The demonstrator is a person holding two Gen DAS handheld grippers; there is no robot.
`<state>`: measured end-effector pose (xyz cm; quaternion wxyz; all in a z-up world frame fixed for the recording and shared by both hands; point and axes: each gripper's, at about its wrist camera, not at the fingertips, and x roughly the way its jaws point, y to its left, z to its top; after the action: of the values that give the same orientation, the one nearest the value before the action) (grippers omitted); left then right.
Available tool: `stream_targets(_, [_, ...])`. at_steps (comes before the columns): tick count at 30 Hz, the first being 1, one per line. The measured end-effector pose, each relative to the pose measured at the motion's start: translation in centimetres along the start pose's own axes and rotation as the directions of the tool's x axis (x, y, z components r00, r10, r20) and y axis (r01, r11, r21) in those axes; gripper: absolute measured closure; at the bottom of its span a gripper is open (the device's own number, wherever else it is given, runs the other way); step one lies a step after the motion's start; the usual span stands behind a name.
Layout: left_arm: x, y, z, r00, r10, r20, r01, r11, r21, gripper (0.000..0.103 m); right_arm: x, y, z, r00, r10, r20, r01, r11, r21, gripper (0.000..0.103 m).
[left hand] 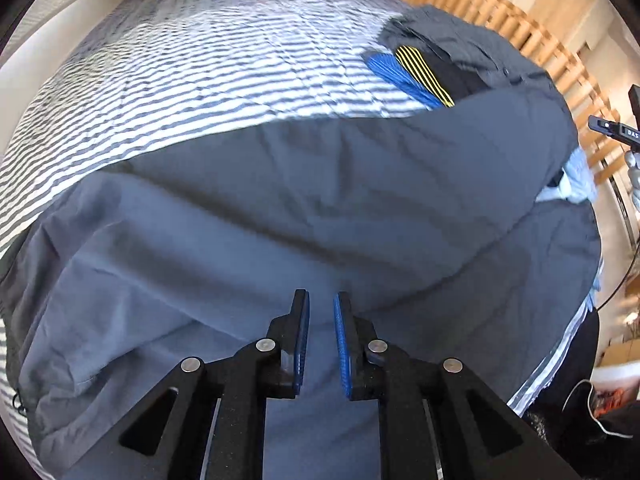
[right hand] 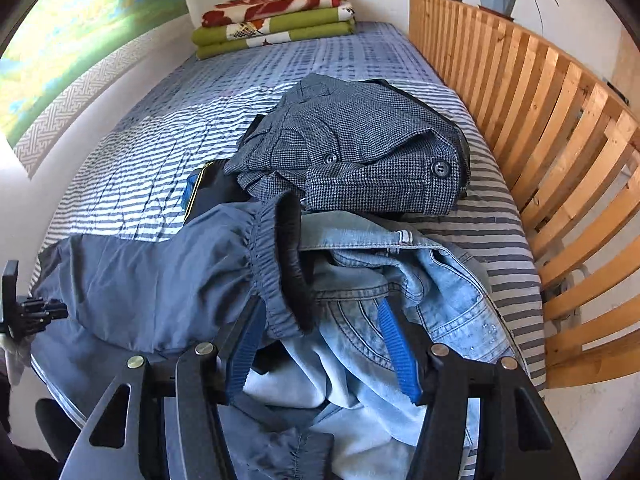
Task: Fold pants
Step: 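Grasp the trousers waistband with the right gripper and tug it flat, then grasp the dark grey trousers' drawstring waistband with the left gripper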
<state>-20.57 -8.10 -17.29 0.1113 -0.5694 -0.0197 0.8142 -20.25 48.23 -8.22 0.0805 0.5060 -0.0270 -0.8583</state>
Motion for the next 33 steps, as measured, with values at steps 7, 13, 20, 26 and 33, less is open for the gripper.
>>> stream_targets(7, [-6.1,7.2,-2.2,0.987,0.140,0.072,-0.127,0.978,-0.165,0.090,5.3,2.1,5.3,0.998,-0.042,-0.041,0.041,0.999,-0.008,0.048])
stream_targets(13, [-9.9,16.2,-5.3,0.959,0.276,0.067,-0.236,0.905,-0.355,0.090,9.0,3.7,4.7,0.994,-0.046,-0.098,0.042,0.998,-0.035,0.056])
stream_targets(20, [-11.9,23.3,-8.5,0.949,0.308,0.067,-0.231,0.825,-0.516,0.090,6.5,5.2,5.1,0.991,-0.131,-0.020,0.128,0.986,-0.103,0.095])
stream_targets(26, [-13.2,23.9,-12.1,0.947,0.312,0.071,-0.219,0.795,-0.566,0.090,4.6,4.5,9.1,0.957,-0.269,0.110,0.276,0.960,-0.050,0.087])
stream_targets(33, [-16.2,25.0,-19.8,0.937,0.339,0.084,-0.205,0.729,-0.653,0.089,1.4,2.8,5.3,0.970,-0.227,0.085,0.224,0.974,0.036,0.066])
